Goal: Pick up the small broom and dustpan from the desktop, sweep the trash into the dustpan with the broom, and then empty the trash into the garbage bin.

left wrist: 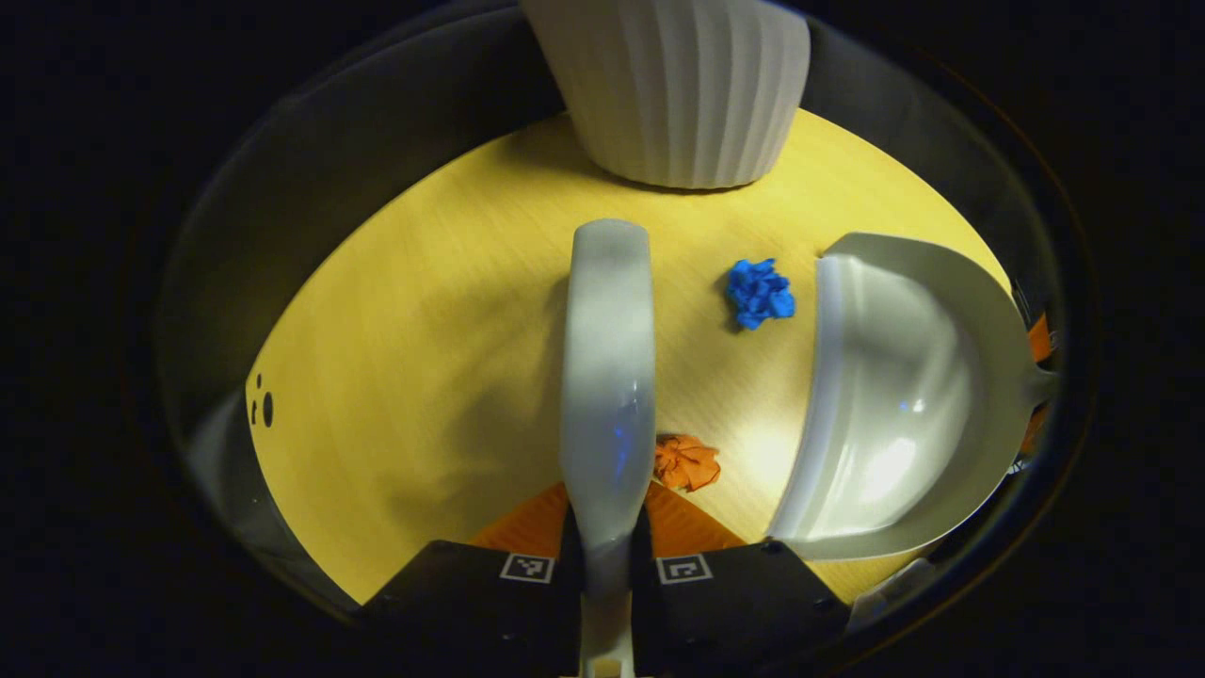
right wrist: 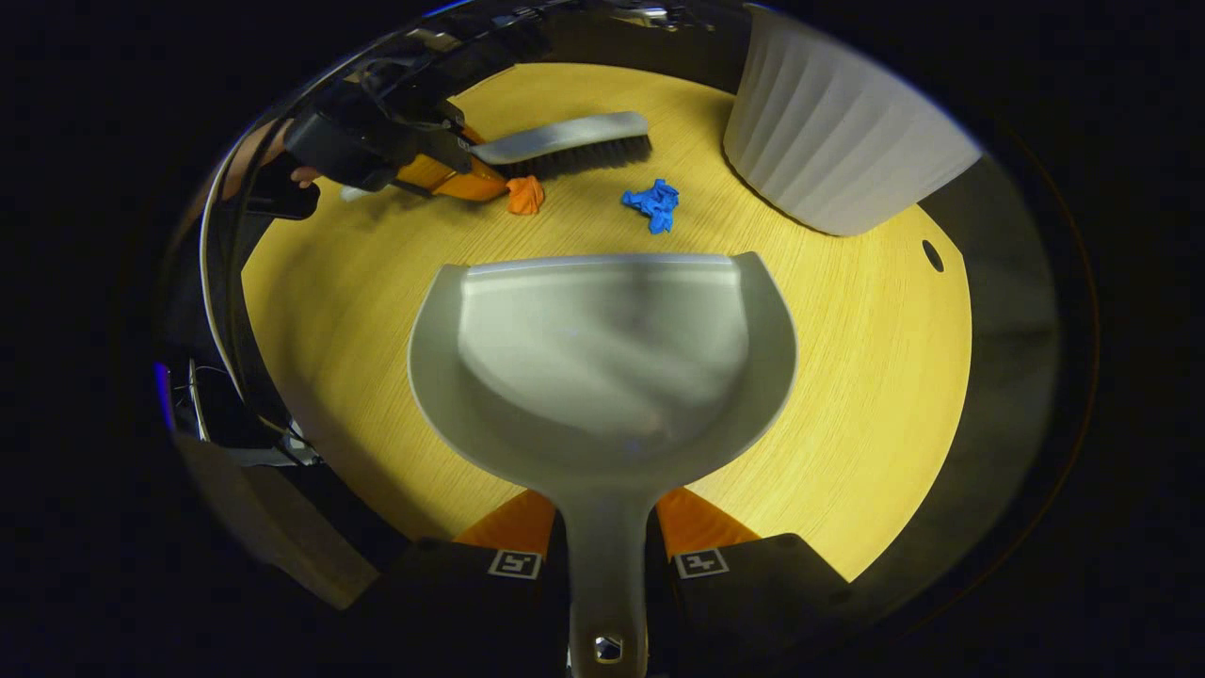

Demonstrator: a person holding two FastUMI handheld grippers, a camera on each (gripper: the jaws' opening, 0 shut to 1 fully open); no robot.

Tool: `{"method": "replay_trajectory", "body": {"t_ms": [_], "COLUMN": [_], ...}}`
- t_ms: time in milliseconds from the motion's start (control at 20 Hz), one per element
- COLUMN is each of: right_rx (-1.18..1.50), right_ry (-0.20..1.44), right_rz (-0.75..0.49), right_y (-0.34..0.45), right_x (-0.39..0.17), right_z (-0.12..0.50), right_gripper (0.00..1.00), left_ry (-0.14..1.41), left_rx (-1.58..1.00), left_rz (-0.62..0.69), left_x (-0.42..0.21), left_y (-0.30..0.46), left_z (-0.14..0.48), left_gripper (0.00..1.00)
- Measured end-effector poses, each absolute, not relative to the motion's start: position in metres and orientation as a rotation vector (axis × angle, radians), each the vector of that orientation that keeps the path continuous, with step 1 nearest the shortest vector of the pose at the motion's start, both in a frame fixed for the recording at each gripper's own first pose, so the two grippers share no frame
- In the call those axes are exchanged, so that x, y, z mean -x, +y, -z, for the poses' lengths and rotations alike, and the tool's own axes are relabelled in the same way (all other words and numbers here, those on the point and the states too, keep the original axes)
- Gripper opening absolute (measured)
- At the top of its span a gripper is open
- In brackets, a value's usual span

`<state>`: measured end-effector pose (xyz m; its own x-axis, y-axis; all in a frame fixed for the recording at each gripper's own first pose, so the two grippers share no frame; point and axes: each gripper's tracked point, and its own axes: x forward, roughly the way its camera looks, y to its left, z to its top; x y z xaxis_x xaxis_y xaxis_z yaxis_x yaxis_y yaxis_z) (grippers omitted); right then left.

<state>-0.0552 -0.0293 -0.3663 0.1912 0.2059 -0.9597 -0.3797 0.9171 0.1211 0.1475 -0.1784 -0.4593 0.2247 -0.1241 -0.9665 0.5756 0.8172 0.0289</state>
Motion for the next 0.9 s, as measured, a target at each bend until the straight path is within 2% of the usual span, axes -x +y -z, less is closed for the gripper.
{"method": "replay_trajectory", "body": {"t_ms": [50,100,150,400,450,500,650,700,750,800,850,900], "right_rx": [0.155,0.153,0.151,0.148,0.146,0.15,0.141,0.143,0.143,0.142,0.138,0.132], "right_ry": [1.309,1.302,1.295,1.257,1.249,1.244,1.22,1.225,1.214,1.195,1.179,1.162], "right_rz": [-0.417,-0.419,-0.42,-0.429,-0.43,-0.432,-0.431,-0.427,-0.426,-0.426,-0.425,-0.422], "right_y": [-0.03,-0.03,-0.03,-0.03,-0.03,-0.03,-0.031,-0.034,-0.033,-0.032,-0.033,-0.033], "right_x": [0.055,0.053,0.053,0.057,0.056,0.054,0.056,0.062,0.062,0.062,0.062,0.061], "right_z": [0.365,0.367,0.367,0.369,0.369,0.37,0.374,0.377,0.379,0.381,0.381,0.383], "right_gripper": [0.36,0.41,0.36,0.36,0.32,0.36,0.36,0.31,0.36,0.36,0.36,0.32], "left_ry": [1.276,1.29,1.297,1.344,1.361,1.363,1.411,1.418,1.419,1.418,1.411,1.402], "left_rx": [-0.4,-0.376,-0.353,-0.317,-0.296,-0.297,-0.226,-0.211,-0.217,-0.233,-0.251,-0.266], "left_rz": [0.537,0.563,0.588,0.685,0.706,0.715,0.755,0.773,0.795,0.813,0.824,0.827], "left_x": [-0.139,-0.133,-0.129,-0.116,-0.111,-0.111,-0.109,-0.109,-0.11,-0.114,-0.117,-0.122], "left_y": [-0.19,-0.199,-0.206,-0.218,-0.221,-0.221,-0.222,-0.222,-0.219,-0.215,-0.211,-0.205], "left_z": [0.459,0.458,0.459,0.454,0.452,0.449,0.442,0.435,0.431,0.424,0.417,0.409], "left_gripper": [0.25,0.25,0.25,0.25,0.25,0.25,0.25,0.25,0.25,0.24,0.25,0.25]}}
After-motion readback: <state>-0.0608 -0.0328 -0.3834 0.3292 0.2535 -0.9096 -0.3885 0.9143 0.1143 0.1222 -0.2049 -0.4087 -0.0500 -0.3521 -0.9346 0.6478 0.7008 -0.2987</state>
